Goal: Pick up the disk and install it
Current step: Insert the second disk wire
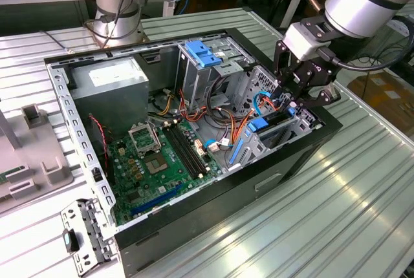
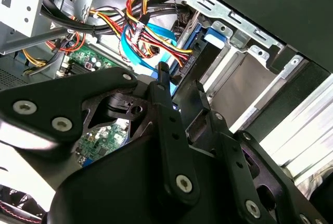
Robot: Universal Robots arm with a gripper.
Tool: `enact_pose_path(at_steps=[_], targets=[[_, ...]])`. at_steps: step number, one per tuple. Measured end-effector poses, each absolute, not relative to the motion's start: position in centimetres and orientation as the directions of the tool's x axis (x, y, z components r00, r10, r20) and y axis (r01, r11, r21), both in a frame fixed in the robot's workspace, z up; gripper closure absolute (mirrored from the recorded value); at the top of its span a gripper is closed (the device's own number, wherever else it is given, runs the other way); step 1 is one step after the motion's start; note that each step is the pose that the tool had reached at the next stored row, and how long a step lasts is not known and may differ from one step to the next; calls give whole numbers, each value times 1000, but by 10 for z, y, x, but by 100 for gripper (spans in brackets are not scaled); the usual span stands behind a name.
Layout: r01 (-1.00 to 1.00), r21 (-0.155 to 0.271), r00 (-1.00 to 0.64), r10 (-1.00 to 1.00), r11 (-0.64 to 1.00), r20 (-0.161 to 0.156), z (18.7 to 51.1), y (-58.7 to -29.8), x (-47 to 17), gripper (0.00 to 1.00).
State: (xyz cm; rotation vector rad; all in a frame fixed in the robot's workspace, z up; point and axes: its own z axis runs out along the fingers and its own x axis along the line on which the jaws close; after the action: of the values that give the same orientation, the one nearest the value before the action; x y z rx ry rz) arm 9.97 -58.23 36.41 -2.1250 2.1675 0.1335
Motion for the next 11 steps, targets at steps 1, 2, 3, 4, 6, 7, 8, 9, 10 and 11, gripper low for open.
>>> enact_pose_path(at_steps=[1, 2, 3, 4, 6, 7, 8, 9, 10, 11], targets=[[-1000, -10, -19, -991, 20, -135, 364, -582, 100, 64], [-1000, -10, -19, -991, 20, -135, 364, -582, 100, 64], [-1000, -10, -19, -991, 20, -135, 364, -582, 100, 64], [-1000, -10, -19, -991, 20, -135, 364, -582, 100, 64], [-1000, -10, -19, -991, 20, -135, 364, -582, 100, 64], [-1000, -10, -19, -991, 20, -135, 364, -582, 100, 78], [-1000, -10, -19, -991, 20, -135, 364, -582, 100, 78], [-1000, -10, -19, -991, 20, -135, 364, -582, 100, 84], [-1000, -10, -19, -991, 20, -135, 364, -582, 100, 84], [-1000, -10, -19, -991, 20, -135, 364, -582, 100, 84]])
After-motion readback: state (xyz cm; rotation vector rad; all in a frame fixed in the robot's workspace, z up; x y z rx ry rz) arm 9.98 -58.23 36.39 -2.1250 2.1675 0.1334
